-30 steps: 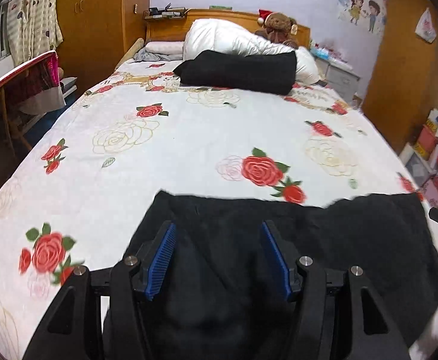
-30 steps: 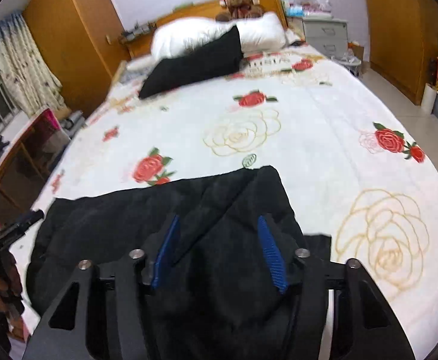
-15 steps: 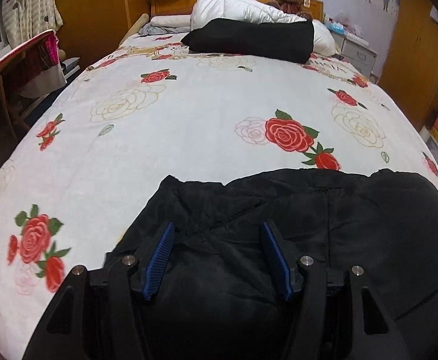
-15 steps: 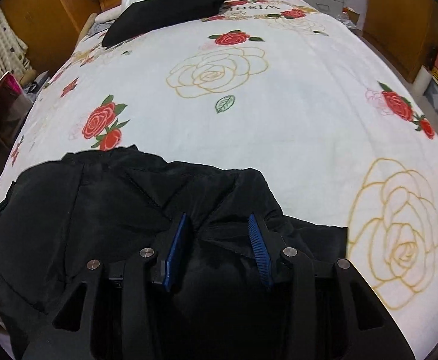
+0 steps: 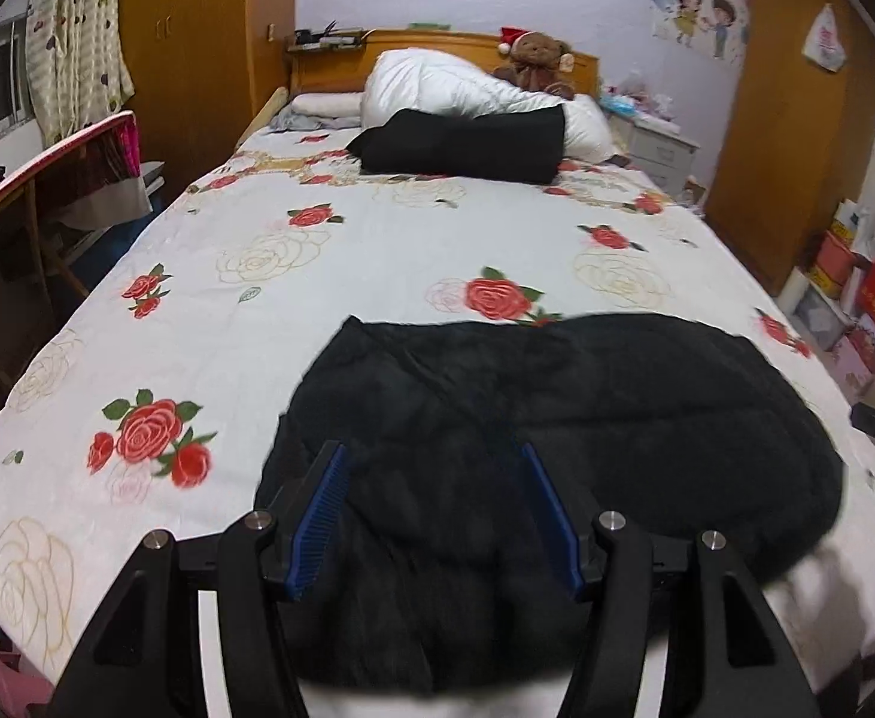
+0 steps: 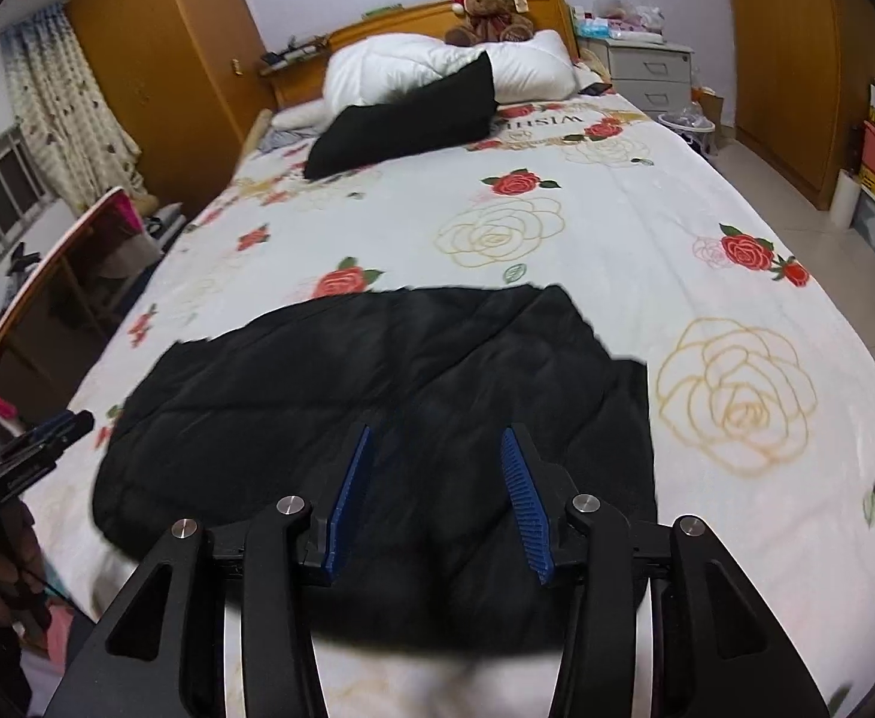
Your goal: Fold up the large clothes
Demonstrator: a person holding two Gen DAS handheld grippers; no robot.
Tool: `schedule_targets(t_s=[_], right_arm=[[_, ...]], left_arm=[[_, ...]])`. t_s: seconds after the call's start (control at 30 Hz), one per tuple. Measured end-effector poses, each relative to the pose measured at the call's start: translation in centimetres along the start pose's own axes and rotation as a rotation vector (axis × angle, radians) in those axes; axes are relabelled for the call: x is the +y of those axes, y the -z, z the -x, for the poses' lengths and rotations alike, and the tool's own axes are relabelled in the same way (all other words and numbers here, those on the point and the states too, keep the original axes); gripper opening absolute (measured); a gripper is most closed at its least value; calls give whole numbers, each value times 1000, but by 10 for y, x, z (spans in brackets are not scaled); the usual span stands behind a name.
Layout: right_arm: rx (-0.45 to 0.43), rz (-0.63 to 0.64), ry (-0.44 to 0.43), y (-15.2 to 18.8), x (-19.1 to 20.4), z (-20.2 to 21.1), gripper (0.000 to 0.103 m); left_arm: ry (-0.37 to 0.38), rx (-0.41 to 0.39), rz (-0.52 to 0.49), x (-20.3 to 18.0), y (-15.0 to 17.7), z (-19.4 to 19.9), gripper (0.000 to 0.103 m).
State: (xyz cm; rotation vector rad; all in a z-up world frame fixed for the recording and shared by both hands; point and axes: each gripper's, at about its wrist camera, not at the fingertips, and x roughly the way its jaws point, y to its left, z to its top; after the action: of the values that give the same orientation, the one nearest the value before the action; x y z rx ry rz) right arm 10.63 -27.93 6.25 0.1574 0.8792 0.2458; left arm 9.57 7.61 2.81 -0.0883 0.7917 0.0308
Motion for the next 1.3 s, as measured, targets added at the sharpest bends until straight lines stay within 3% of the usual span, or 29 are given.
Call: schedule_targets(t_s=[0.23, 0.5, 0.63, 0.77, 1.03, 1.17, 1.3], right_arm=[[-45, 33, -4, 40, 25, 48, 53], [-70, 74, -8, 82, 56, 72, 56], [-56, 112, -1, 99, 70, 71, 57], [-50, 143, 15, 107, 78, 65, 67], [7, 148, 32, 118, 79, 46, 67], [13, 150, 33, 119, 80, 44, 67], [25, 145, 31, 120, 78, 42, 67]], left_arm=[[38, -25, -30, -18, 31, 54, 62], [70, -7, -55, -35, 72, 81, 62], [86, 15, -70, -41, 87, 84, 62], [74, 33, -77, -44, 100, 81, 62], [73, 67, -37, -36, 108, 66, 62], [27, 62, -60, -40, 108, 66, 62], [54, 79, -50, -39, 107, 62, 62]])
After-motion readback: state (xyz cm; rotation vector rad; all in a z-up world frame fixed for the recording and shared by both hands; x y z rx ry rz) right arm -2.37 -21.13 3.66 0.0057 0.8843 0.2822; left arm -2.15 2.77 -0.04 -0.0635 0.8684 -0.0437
